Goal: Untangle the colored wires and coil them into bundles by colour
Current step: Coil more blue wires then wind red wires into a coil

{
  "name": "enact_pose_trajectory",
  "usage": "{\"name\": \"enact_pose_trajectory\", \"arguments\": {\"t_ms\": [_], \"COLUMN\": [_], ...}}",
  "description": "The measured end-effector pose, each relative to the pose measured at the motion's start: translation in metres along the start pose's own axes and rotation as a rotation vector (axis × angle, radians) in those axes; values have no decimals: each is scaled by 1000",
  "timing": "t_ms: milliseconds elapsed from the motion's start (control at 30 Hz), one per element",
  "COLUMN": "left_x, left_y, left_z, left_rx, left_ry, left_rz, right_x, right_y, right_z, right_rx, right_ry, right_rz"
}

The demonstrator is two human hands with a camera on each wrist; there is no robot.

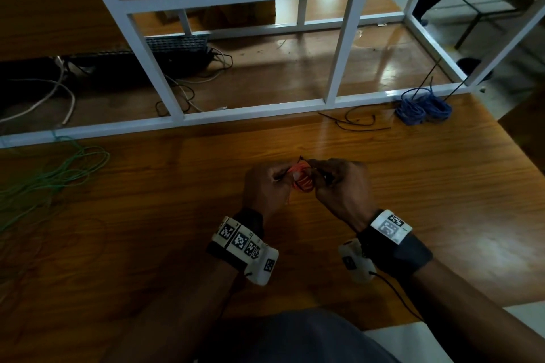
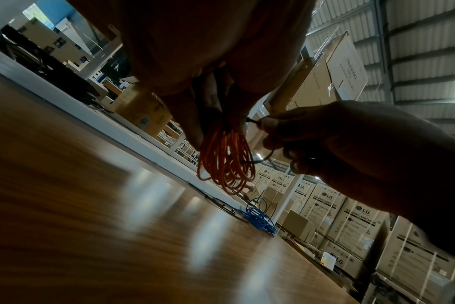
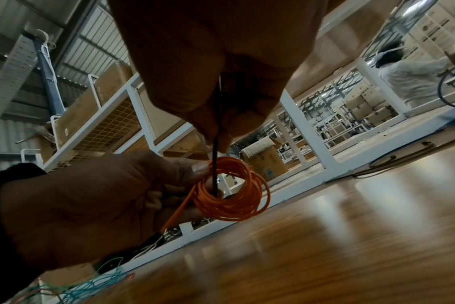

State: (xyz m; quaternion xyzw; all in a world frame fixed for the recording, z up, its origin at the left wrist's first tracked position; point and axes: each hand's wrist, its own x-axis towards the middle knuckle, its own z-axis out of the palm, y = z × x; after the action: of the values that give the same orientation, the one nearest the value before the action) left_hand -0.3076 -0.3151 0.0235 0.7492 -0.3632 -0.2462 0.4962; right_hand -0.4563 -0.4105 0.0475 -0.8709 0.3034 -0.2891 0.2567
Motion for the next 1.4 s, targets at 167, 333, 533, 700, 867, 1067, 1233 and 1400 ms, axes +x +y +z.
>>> {"name": "enact_pose_trajectory", "arguments": {"t_ms": [167,333,533,700,867,1067,1233,1400], "left_x": [0,0,0,-3,-4,-2,-2,-2], "left_y": [1,1,2,5,6,5,5,5], "left_z": [-1,-3,-2,-2,-3,-5,-5,-5], "left_rx": [22,3,-21,-3,-4,21,11,27], "left_ry": [-5,-18,-10,-21,-21,-18,-11,-24], "left_rz": [13,-6,-40,-23,4,11,-4,16], "right_x": [-1,-1,-2,-3,-5,-4,-5,-6], "right_y": [1,2,1,0,0,1,0,-1], "right_z": [3,2,1,0,0,-1,1,0], "right_rx": [-43,-11,29,29,16,31,6,-4], "right_ry": [-23,38,108,107,91,100,83,83], "right_rz": [-20,-23,-54,-67,-57,-43,-65,-82]}}
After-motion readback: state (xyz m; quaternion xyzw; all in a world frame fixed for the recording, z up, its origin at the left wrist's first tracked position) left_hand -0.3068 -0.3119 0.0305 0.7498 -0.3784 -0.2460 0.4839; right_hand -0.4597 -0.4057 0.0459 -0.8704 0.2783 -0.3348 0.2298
